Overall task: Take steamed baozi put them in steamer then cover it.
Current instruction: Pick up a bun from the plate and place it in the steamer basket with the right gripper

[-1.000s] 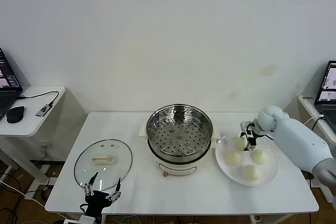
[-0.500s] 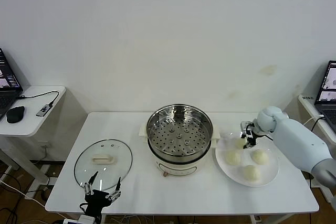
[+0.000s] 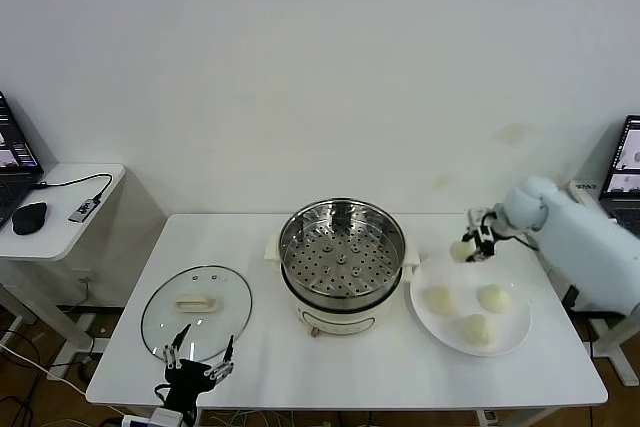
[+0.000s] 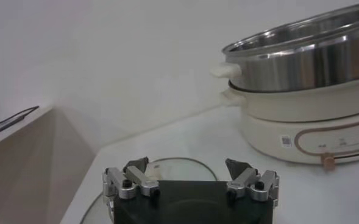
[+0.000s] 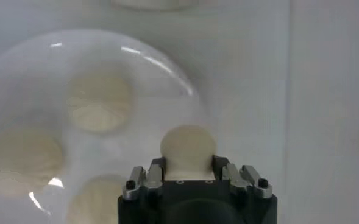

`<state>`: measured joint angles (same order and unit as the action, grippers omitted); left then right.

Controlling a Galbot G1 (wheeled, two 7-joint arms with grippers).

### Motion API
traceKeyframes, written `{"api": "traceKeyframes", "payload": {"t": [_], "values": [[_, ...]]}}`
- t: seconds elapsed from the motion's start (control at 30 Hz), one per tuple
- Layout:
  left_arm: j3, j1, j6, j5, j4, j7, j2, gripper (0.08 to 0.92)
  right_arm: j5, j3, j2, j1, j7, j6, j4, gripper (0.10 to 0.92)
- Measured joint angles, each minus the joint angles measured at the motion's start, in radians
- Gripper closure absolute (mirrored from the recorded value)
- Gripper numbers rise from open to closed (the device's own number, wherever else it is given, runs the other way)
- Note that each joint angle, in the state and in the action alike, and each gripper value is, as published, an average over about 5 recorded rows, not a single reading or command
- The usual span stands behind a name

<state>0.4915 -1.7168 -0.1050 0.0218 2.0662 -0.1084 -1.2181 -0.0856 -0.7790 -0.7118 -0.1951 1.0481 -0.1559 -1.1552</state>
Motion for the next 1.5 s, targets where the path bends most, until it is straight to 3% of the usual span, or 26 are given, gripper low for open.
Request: {"api": "traceKeyframes", "payload": {"t": [0.37,0.67,1.13,1.5], "values": [[0.011,0.004,-0.001,-0.019,0.006,0.001,0.012,0.177,0.193,-0.203,-0.071,-0.282,-0.021,0.024,-0.075,0.533],[0.018,0.010,-0.001,-0.026,0.011,0.001,0.009,0.177,0.249,-0.363,-0.183,-0.372,-0.077,0.160,-0.119,0.533],[0.034,0.007,-0.003,-0.030,0.023,0.003,0.000,0.177,0.014,-0.468,-0.356,-0.364,-0.154,0.483,-0.040,0.533],[0.049,0.002,-0.003,-0.037,0.024,0.003,0.004,0.177,-0.181,-0.468,-0.452,-0.300,-0.193,0.647,0.062,0.533]]}}
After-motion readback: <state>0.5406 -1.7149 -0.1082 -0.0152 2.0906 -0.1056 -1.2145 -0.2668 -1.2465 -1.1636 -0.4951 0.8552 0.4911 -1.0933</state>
